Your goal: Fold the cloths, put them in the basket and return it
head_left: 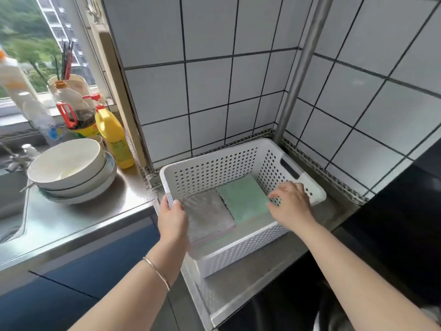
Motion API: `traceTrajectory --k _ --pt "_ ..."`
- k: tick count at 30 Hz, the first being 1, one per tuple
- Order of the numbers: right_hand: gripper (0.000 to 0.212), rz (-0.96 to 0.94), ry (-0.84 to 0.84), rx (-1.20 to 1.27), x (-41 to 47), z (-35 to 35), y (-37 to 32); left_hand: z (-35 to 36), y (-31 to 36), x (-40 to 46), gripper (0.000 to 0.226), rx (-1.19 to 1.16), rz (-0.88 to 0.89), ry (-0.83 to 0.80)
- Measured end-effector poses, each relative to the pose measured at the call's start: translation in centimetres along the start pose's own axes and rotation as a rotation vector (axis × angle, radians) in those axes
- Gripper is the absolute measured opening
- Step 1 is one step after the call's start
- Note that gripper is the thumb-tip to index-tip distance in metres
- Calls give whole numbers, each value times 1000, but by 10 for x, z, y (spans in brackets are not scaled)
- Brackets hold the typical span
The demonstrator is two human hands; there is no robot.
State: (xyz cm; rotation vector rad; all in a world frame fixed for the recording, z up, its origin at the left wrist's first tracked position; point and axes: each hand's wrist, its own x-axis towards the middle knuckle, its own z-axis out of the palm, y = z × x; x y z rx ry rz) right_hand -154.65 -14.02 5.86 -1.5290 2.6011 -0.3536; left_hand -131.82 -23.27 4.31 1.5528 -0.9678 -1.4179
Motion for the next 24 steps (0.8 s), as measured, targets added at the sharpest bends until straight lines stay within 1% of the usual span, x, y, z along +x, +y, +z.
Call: traceTrajectory --k 1,4,8,11,15,16,18,19,20,21,22,23,24 --pt "22 -4 -24 9 -4 1 -1 8 0 0 44 -28 -6 -1" --pt "29 6 -86 -9 -12 2 1 31 0 -2 43 -72 -12 -8" --pt "44 -1 -63 -106 -16 6 13 55 -3 8 43 -113 -44 -11" --pt "47 13 -11 -98 -10 5 23 69 -2 13 41 -106 -53 -31" --pt "52 56 -2 -113 0 8 27 81 -1 20 39 -105 -52 -37" --pt "55 76 -14 -105 0 5 26 81 -2 20 39 -108 -54 -39" --pt "71 75 -34 -105 -1 5 29 79 -4 21 40 -98 -64 -58" --pt "74 56 -58 -115 0 6 30 78 -6 27 40 -75 -62 -77" --pt "70 56 -72 -70 -1 -1 25 75 -2 26 42 -42 -73 -102" --pt "62 50 -38 -9 -1 -7 23 70 0 28 46 -12 -81 -138" --pt "49 89 59 118 -6 -24 18 61 3 26 55 46 -117 -164" --pt "34 127 218 296 -10 -45 15 48 1 24 64 108 -133 -177" --pt "22 147 409 455 -19 -74 9 30 1 15 68 125 -154 -186"
